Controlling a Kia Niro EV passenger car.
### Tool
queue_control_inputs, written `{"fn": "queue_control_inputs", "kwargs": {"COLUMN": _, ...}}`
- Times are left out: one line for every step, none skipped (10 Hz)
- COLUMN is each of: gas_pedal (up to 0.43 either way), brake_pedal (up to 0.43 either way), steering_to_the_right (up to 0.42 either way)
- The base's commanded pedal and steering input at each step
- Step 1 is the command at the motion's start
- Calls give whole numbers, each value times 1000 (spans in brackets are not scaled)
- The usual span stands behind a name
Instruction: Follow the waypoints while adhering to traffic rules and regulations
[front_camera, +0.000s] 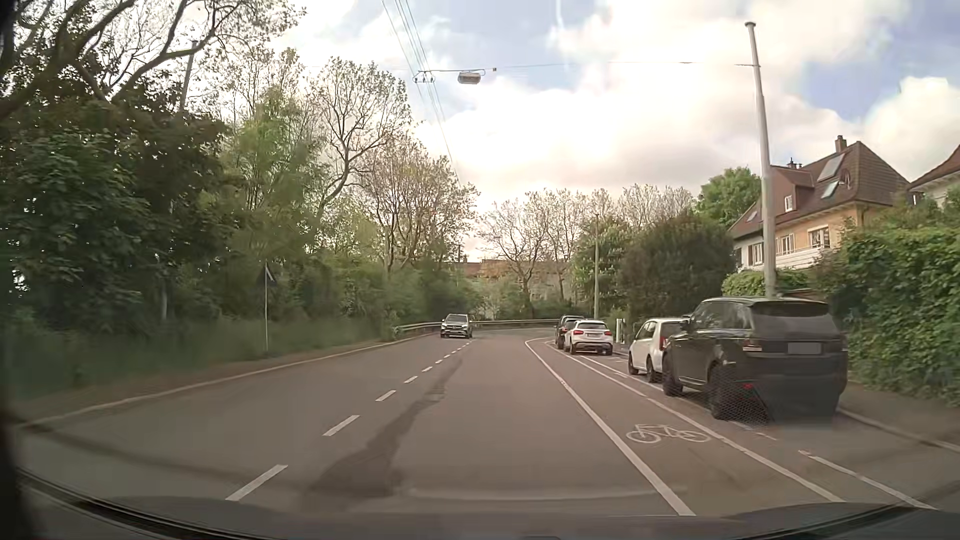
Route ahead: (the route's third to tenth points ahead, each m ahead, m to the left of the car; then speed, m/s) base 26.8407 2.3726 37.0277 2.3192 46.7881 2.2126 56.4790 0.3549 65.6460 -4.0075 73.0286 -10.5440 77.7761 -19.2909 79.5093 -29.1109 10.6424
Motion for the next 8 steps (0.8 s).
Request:
{"fn": "queue_control_inputs", "kwargs": {"gas_pedal": 8, "brake_pedal": 0, "steering_to_the_right": -3}}
{"fn": "queue_control_inputs", "kwargs": {"gas_pedal": 8, "brake_pedal": 0, "steering_to_the_right": -2}}
{"fn": "queue_control_inputs", "kwargs": {"gas_pedal": 20, "brake_pedal": 0, "steering_to_the_right": 1}}
{"fn": "queue_control_inputs", "kwargs": {"gas_pedal": 20, "brake_pedal": 0, "steering_to_the_right": 5}}
{"fn": "queue_control_inputs", "kwargs": {"gas_pedal": 28, "brake_pedal": 0, "steering_to_the_right": 5}}
{"fn": "queue_control_inputs", "kwargs": {"gas_pedal": 28, "brake_pedal": 0, "steering_to_the_right": 3}}
{"fn": "queue_control_inputs", "kwargs": {"gas_pedal": 28, "brake_pedal": 0, "steering_to_the_right": 1}}
{"fn": "queue_control_inputs", "kwargs": {"gas_pedal": 39, "brake_pedal": 0, "steering_to_the_right": 2}}
